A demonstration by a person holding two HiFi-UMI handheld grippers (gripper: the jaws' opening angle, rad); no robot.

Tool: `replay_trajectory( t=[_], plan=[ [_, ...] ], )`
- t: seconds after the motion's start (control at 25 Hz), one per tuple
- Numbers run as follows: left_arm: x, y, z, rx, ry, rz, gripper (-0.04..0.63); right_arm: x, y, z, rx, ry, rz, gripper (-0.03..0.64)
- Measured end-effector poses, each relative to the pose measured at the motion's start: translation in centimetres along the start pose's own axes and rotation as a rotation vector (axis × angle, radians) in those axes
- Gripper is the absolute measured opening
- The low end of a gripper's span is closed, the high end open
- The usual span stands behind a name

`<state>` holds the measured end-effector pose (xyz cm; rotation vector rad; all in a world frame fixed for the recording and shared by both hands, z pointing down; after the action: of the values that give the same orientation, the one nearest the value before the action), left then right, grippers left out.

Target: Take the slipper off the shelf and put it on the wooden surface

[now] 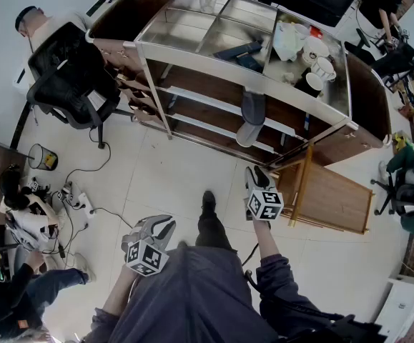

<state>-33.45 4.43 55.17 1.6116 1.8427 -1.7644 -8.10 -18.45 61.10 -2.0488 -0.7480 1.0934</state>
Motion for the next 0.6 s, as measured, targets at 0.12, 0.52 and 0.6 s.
replay_trajectory(
  t=[0.12, 0.52, 0.6],
  plan=[
    [-3.0, 2.2, 4.3, 0.019, 0.04, 0.037, 0.058, -6.0, 2.6, -4.0, -0.117, 0.012, 0.038, 0.109],
    [-9.2, 6.8, 11.8, 0.076, 0.071, 0.093, 0.052, -17.5, 6.3, -11.1, -0.809, 0.141, 0.009, 0.187],
    [-9.8, 7.0, 12.4, 0.082, 0.063, 0.096, 0.052, -18.6, 7.1, -11.4, -0.863, 0.161, -0.003, 0.192]
  ],
)
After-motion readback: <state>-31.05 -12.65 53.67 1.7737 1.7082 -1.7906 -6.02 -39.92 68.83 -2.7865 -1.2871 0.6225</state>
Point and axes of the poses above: the fingertips, and each gripper's own axes: x backward along the fingers, z to its left, y out of its top, the point moved 5 cm from there along x, backward along the fingers, and after that the axes turned 12 degrees about -x, right-handed, at the moved point
